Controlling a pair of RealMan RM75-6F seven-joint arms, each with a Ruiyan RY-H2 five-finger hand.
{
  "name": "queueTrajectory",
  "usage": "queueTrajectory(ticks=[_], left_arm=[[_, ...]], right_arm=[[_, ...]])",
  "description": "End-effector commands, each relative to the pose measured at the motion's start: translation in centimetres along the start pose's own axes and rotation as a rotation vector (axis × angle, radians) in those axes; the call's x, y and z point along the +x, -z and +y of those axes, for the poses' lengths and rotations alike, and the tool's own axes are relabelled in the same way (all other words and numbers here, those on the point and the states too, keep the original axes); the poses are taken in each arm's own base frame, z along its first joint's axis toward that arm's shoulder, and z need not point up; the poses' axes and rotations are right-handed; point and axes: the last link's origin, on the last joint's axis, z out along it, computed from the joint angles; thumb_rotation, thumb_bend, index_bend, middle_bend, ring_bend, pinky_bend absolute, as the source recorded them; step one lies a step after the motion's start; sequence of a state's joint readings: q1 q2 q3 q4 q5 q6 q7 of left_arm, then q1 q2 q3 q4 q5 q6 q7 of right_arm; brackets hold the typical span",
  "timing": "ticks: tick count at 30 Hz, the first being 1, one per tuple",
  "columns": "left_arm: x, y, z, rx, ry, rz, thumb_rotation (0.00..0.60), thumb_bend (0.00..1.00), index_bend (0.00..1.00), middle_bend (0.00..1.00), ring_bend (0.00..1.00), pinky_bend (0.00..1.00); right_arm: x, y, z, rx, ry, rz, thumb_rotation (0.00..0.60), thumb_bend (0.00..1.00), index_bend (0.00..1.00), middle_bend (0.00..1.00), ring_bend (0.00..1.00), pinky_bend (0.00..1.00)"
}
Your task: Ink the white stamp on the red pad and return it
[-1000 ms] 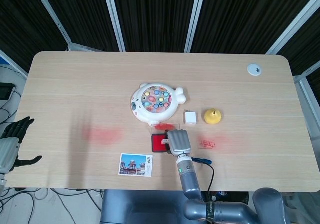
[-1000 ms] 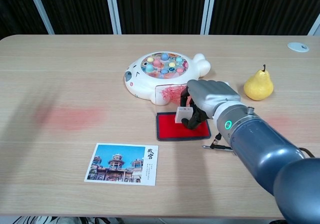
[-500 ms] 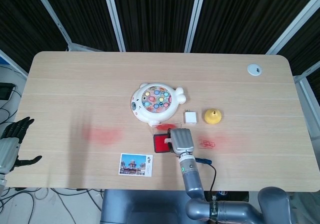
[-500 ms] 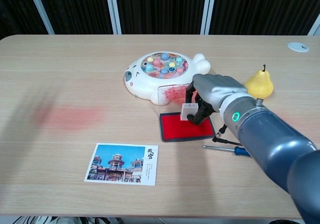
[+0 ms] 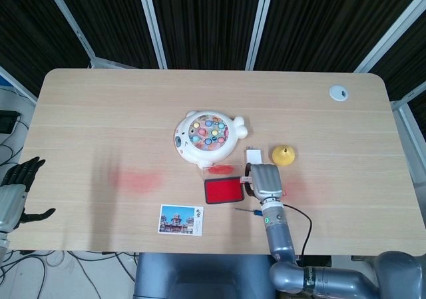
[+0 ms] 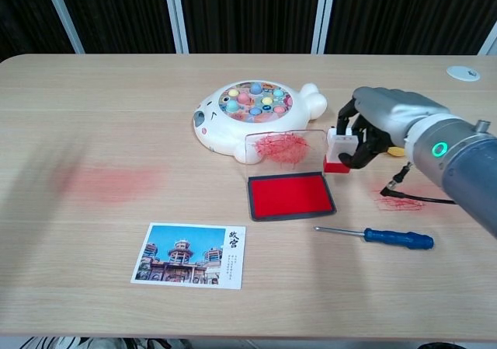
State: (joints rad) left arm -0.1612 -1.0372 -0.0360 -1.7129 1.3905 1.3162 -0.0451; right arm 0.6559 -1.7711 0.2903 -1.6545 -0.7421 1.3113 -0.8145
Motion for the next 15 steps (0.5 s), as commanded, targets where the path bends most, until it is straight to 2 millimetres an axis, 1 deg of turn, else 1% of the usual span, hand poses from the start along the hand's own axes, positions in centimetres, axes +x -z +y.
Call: queueTrajectory(ticks=[1,6,12,15], left_arm=[[-0.1,0.1,0.1,0.002,-0.003,0.002,0.600,0.00,0.00,0.00,0.00,0.00],[-0.3,0.2,0.2,0.004,-0.007,0.002,0.600,0.00,0.00,0.00,0.00,0.00],[-0.4,0.4,0.3,0.010,0.002,0.001,0.600,0.00,0.00,0.00,0.00,0.00],[-0.4,0.5,0.3,0.014,0.012,0.001,0.600,0.00,0.00,0.00,0.00,0.00]], right_arm=[[0.3,0.4,2.0,-0.026,-0.017,-0.014,0.600,0.69,0.79,0.67,0.54,0.52],[0.3,0.8,4.0,-0.047,-0.026,-0.032,0.600,0.69,0.79,0.66,0.53,0.52],[-0.4,1.1,5.4,-0.049,-0.039,-0.061,0.600,0.69,0.79,0.63,0.50,0.52],[-0.9,1.1,6.0,-0.046,-0.049,-0.073,0.600,0.68,0.79,0.63,0.50,0.51]])
